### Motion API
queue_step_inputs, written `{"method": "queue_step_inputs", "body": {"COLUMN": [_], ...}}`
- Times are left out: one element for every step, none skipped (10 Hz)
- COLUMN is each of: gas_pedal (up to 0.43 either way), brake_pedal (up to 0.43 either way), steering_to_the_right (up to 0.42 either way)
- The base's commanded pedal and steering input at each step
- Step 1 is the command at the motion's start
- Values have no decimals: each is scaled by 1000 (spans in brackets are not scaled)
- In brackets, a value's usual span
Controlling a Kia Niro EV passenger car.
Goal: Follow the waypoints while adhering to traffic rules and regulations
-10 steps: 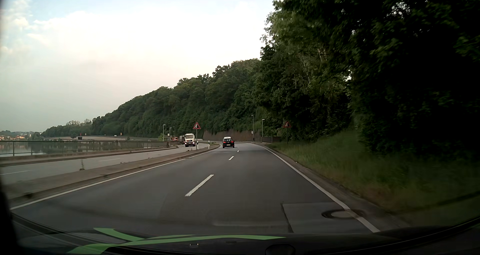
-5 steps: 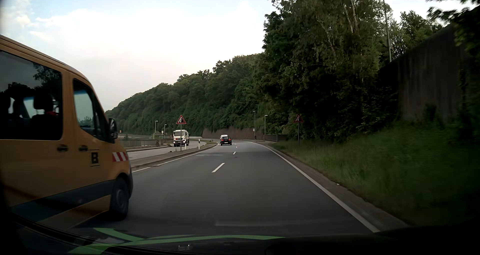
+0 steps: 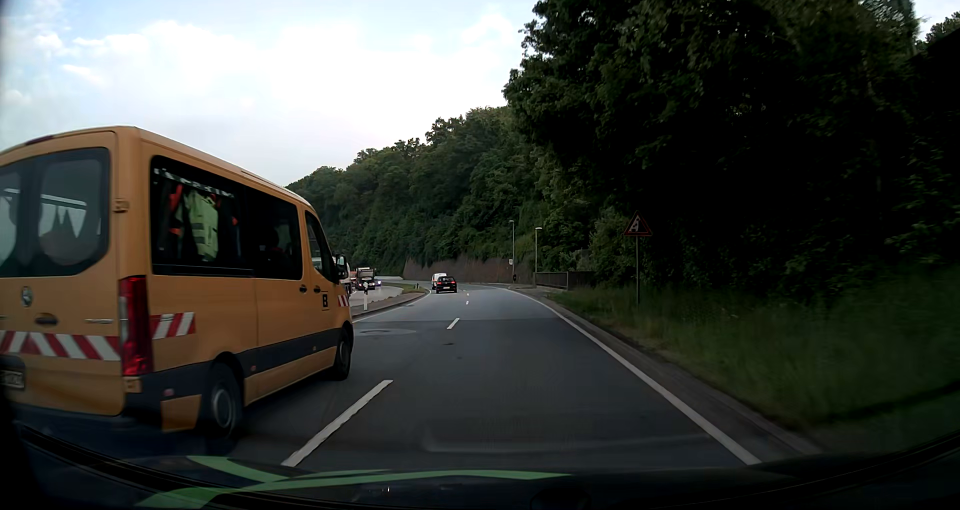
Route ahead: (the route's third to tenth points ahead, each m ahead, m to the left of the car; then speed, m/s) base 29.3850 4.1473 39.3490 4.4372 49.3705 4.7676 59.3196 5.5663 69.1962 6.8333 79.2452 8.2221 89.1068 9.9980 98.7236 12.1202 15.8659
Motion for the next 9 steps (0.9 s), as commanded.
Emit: {"method": "queue_step_inputs", "body": {"gas_pedal": [87,87,87,87,87,87,87,87,87], "brake_pedal": [0,0,0,0,0,0,0,0,0], "steering_to_the_right": [-6,-7,-9,-12,-13,-15,-15,-14,-12]}}
